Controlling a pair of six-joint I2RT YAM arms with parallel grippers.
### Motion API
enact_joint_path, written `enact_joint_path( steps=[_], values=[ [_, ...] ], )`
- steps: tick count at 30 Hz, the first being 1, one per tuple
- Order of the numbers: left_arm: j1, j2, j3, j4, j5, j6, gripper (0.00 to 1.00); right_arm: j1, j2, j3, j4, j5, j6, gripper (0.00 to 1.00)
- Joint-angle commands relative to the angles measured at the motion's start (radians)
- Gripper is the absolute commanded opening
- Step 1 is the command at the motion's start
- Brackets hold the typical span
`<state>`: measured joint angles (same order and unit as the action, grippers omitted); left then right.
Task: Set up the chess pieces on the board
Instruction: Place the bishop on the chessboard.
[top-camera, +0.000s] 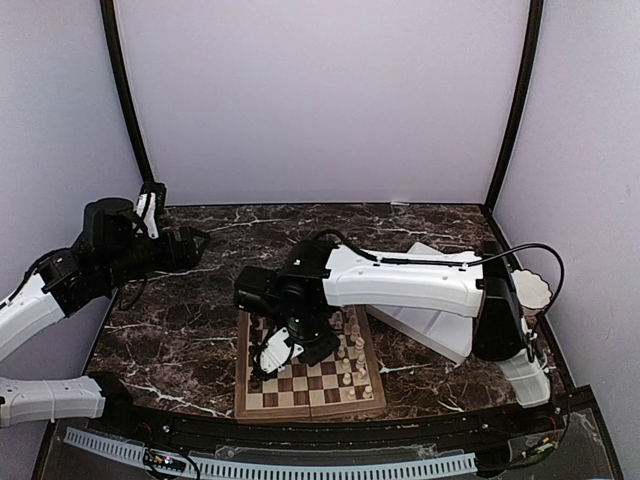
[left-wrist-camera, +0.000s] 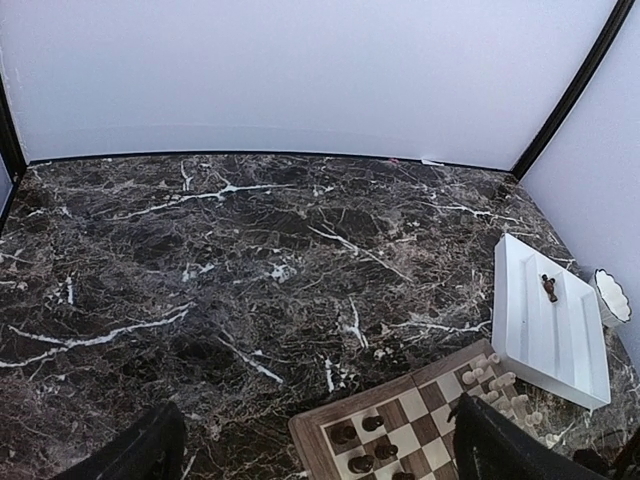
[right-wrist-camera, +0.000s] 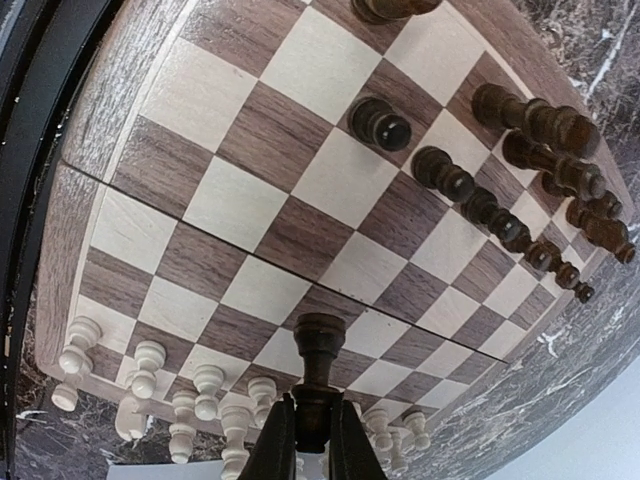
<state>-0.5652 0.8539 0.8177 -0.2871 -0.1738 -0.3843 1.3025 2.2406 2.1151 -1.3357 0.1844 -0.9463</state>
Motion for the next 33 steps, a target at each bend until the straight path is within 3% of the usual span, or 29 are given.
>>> enact_joint_path(
  steps=[1,7,15,22,28,33],
  values=[
    [0.007,-0.035,-0.014,-0.046,-0.023,0.047,0.96,0.017,0.059,0.056,-0.016,0.042,0.033,0.01],
    [0.007,-0.034,-0.02,-0.053,-0.008,0.057,0.96,0.027,0.102,0.079,0.005,0.071,0.04,0.04],
    [0.007,-0.016,-0.038,-0.019,0.022,0.046,0.96,0.035,0.089,0.089,0.035,0.093,0.044,0.36],
    [0.008,0.028,-0.033,-0.012,0.061,0.06,0.95,0.034,0.031,0.087,0.017,0.054,0.057,0.39],
    [0.007,0.101,-0.005,-0.04,0.32,0.139,0.8,-0.049,-0.094,0.076,-0.017,0.014,0.047,0.4],
    [-0.006,0.214,0.049,-0.122,0.559,0.218,0.68,-0.258,-0.174,0.077,-0.037,-0.052,0.056,0.4]
  ],
)
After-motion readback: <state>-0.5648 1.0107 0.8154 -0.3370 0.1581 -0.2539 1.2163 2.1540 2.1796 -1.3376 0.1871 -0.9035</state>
